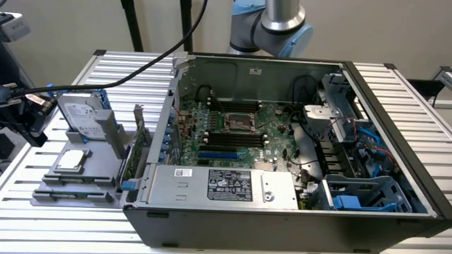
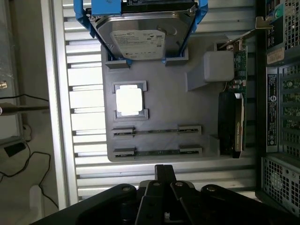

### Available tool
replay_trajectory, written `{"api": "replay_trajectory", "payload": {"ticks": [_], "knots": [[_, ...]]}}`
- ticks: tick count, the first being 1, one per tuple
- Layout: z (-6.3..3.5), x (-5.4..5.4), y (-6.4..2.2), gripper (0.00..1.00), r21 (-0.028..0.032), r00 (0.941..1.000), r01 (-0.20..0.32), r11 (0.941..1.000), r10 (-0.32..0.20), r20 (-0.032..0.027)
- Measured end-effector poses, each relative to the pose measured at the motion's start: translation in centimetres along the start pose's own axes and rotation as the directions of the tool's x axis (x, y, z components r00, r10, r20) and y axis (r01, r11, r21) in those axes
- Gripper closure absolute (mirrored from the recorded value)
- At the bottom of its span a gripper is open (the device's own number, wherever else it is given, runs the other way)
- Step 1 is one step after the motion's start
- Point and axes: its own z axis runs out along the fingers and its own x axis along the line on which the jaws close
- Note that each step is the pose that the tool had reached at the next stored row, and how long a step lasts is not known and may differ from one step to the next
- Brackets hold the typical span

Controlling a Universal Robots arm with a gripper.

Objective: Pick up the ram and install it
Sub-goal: 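Pick up the ram and move it above insertion slot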

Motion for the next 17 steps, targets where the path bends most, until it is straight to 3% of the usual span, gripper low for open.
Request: {"api": "replay_trajectory", "payload": {"ticks": [5,9,13,17], "knots": [[0.05,0.01,0.00,0.89,-0.0003,0.9964,0.085,0.9964,-0.085,-0.0008],[0.10,0.00,0.00,0.89,-0.0007,0.9875,0.157,0.9875,-0.157,-0.0015],[0.17,0.00,0.00,0.89,-0.0011,0.9736,0.228,0.9736,-0.228,-0.0020],[0.30,0.00,0.00,0.89,-0.0015,0.9541,0.299,0.9541,-0.299,-0.0026]]}}
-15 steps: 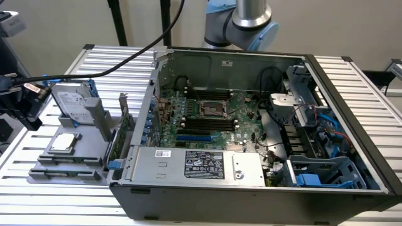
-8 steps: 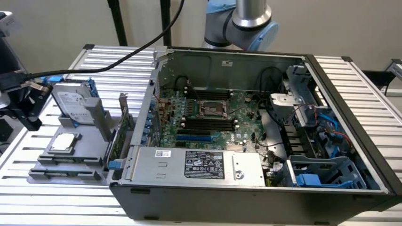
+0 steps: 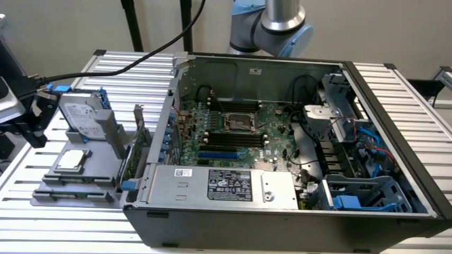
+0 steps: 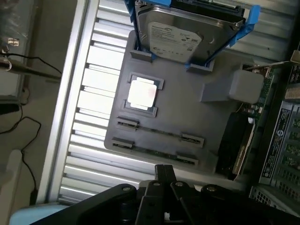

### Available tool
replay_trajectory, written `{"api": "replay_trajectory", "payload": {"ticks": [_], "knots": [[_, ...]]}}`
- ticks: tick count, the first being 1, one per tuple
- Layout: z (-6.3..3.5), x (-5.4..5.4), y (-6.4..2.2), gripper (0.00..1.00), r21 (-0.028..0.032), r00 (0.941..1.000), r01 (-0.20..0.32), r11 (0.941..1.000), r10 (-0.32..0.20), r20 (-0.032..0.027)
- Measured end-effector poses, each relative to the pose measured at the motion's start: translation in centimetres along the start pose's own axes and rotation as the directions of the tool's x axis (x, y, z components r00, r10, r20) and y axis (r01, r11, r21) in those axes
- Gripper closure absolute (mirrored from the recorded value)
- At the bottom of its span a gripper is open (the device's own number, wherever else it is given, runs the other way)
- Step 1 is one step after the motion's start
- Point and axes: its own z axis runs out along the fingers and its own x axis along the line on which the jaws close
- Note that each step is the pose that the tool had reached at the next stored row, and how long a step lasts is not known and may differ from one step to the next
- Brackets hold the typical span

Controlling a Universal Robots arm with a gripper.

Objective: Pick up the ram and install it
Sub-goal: 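Pick up the ram and move it above insertion slot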

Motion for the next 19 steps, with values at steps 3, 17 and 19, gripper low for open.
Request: {"api": "replay_trajectory", "payload": {"ticks": [3,17,19], "knots": [[0.17,0.0,0.00,0.89,-0.0003,0.9985,0.054,0.9985,-0.054,-0.0004],[1.20,0.0,-0.01,0.89,-0.0016,0.9528,0.304,0.9528,-0.304,-0.0028],[1.35,0.0,-0.01,0.89,-0.0018,0.9409,0.339,0.9409,-0.339,-0.0030]]}}
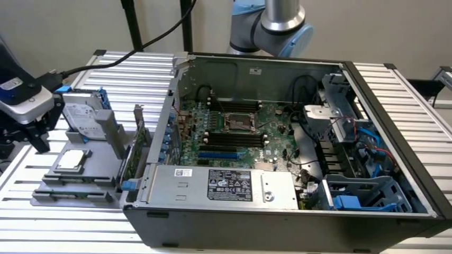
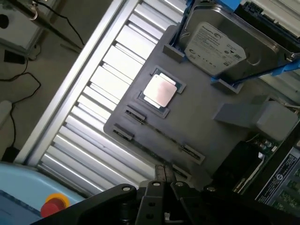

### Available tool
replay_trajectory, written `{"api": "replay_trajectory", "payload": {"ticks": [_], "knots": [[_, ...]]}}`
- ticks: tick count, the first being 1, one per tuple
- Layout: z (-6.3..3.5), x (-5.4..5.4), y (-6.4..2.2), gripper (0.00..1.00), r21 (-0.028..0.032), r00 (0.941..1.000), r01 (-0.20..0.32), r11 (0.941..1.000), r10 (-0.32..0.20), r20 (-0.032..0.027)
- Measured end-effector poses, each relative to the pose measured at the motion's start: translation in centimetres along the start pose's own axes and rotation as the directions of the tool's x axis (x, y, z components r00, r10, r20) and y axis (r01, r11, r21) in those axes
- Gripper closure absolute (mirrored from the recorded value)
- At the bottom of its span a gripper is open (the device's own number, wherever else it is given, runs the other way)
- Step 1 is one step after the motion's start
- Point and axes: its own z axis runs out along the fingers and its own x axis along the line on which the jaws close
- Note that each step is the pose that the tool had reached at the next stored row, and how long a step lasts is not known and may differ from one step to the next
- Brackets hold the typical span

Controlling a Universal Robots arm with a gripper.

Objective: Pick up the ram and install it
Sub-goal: 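Pick up the ram and move it above insertion slot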

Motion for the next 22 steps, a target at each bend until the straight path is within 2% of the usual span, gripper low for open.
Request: {"api": "replay_trajectory", "payload": {"ticks": [5,10,13,16,19,22], "knots": [[0.38,0.0,0.00,0.89,-0.0004,0.9959,0.091,0.9959,-0.091,-0.0010],[0.75,0.0,-0.01,0.89,-0.0009,0.9837,0.180,0.9837,-0.180,-0.0017],[1.00,0.0,-0.01,0.89,-0.0012,0.9723,0.234,0.9723,-0.234,-0.0021],[1.24,0.0,-0.01,0.89,-0.0015,0.9582,0.286,0.9583,-0.286,-0.0026],[1.49,0.0,-0.01,0.89,-0.0018,0.9409,0.339,0.9409,-0.339,-0.0030],[1.75,0.0,-0.01,0.89,-0.0022,0.9211,0.389,0.9211,-0.389,-0.0034]]}}
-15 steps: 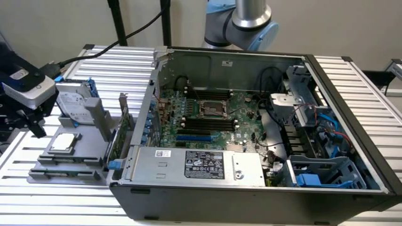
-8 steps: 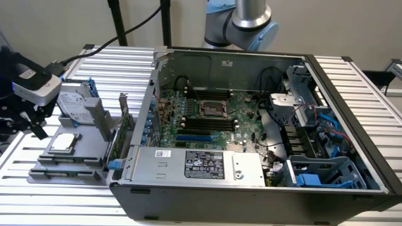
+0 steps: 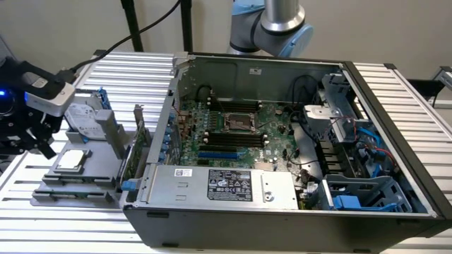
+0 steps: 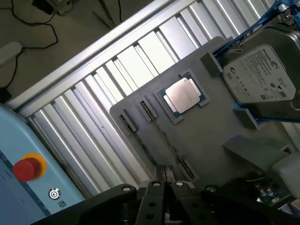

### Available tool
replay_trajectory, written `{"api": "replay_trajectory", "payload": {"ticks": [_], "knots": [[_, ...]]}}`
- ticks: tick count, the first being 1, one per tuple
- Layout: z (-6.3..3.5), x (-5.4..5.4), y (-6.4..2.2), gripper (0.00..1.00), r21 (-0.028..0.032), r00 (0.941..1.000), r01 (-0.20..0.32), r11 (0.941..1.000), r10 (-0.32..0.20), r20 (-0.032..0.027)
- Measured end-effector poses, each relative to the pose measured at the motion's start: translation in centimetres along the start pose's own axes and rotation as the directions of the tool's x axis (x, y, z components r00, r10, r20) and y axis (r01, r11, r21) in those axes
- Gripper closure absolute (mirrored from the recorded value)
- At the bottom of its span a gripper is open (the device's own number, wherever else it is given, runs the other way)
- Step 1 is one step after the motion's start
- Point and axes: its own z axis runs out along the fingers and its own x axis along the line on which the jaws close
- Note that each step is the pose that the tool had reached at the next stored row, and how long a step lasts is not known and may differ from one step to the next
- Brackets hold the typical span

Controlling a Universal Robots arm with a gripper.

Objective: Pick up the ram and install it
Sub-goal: 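Pick up the ram and move it above insertion slot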

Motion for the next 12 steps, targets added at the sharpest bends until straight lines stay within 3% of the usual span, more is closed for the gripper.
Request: {"api": "replay_trajectory", "payload": {"ticks": [6,12], "knots": [[0.49,0.00,-0.01,0.89,-0.0005,0.9941,0.108,0.9941,-0.108,-0.0011],[1.00,0.00,-0.01,0.89,-0.0011,0.9764,0.216,0.9764,-0.216,-0.0019]]}}
